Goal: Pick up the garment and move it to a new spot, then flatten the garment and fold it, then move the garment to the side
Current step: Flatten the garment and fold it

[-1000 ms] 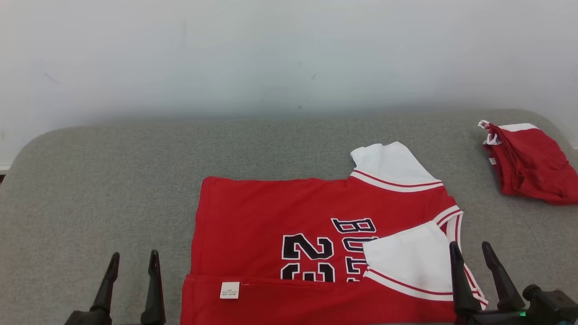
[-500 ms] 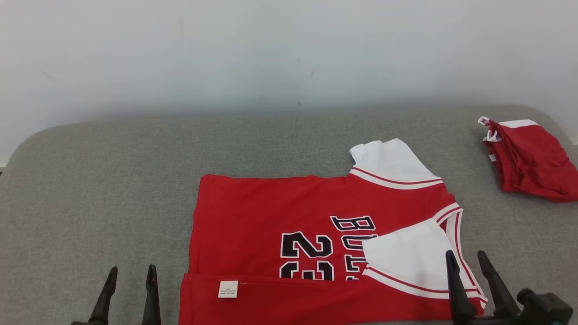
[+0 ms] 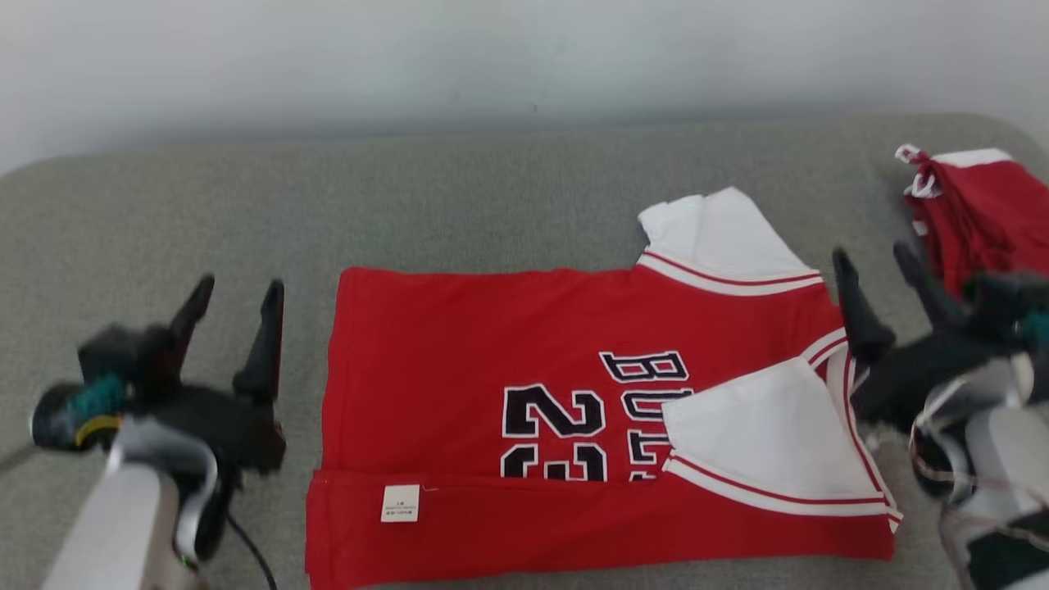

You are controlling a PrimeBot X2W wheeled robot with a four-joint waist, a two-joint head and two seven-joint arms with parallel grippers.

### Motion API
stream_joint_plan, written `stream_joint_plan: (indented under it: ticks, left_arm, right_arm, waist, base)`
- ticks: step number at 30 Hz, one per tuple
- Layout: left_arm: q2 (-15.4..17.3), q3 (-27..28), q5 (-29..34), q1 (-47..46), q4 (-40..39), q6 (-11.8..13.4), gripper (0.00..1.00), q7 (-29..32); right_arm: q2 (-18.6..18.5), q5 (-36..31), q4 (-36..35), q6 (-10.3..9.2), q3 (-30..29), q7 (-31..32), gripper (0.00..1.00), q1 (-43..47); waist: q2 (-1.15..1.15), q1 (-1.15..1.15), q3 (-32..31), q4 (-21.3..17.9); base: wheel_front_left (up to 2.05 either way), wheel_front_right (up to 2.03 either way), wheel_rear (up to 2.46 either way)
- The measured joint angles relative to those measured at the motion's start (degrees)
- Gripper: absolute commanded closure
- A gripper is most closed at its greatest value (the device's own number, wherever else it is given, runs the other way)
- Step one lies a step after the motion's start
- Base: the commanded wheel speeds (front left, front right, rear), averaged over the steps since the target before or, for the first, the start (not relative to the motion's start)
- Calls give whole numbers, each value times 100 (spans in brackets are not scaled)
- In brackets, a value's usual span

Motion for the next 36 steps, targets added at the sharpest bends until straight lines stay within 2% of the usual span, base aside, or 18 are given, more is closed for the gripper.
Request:
stream_joint_plan:
  ticks: [2, 8, 14, 25, 35, 36]
  left_arm:
    - [123, -167, -248, -502, 274, -3, 0, 394]
    - [506, -1160, -1141, -1597, 695, -27, 0, 1361]
    - [751, -1905, -1769, -2280, 1014, -27, 0, 1942]
    - [684, -2731, -2285, -3273, 1717, -29, 0, 2280]
    - [522, -3209, -2599, -3872, 2102, -40, 0, 2594]
    - [504, -3242, -2660, -3935, 2139, -42, 19, 2610]
  right_arm:
    - [-81, 19, 279, 0, 103, 147, 0, -509]
    - [-199, 182, 1300, 0, 465, 577, 0, -1822]
    - [-258, 364, 2181, 0, 920, 827, 0, -2787]
    - [-244, 619, 3465, 0, 1689, 1218, 0, -4106]
    - [-224, 713, 4273, 0, 2022, 1383, 0, -4804]
    - [-214, 697, 4372, 0, 2054, 1429, 0, -4875]
  waist:
    - [0, 0, 181, 8]
    - [0, 1, 743, 25]
    - [1, 1, 1235, 59]
    - [1, 0, 1846, 191]
    - [0, -2, 2129, 386]
    - [0, -2, 2157, 405]
  base:
    - [0, 0, 0]
    - [0, 0, 0]
    - [0, 0, 0]
    - [0, 0, 0]
    - [0, 0, 0]
    - [0, 0, 0]
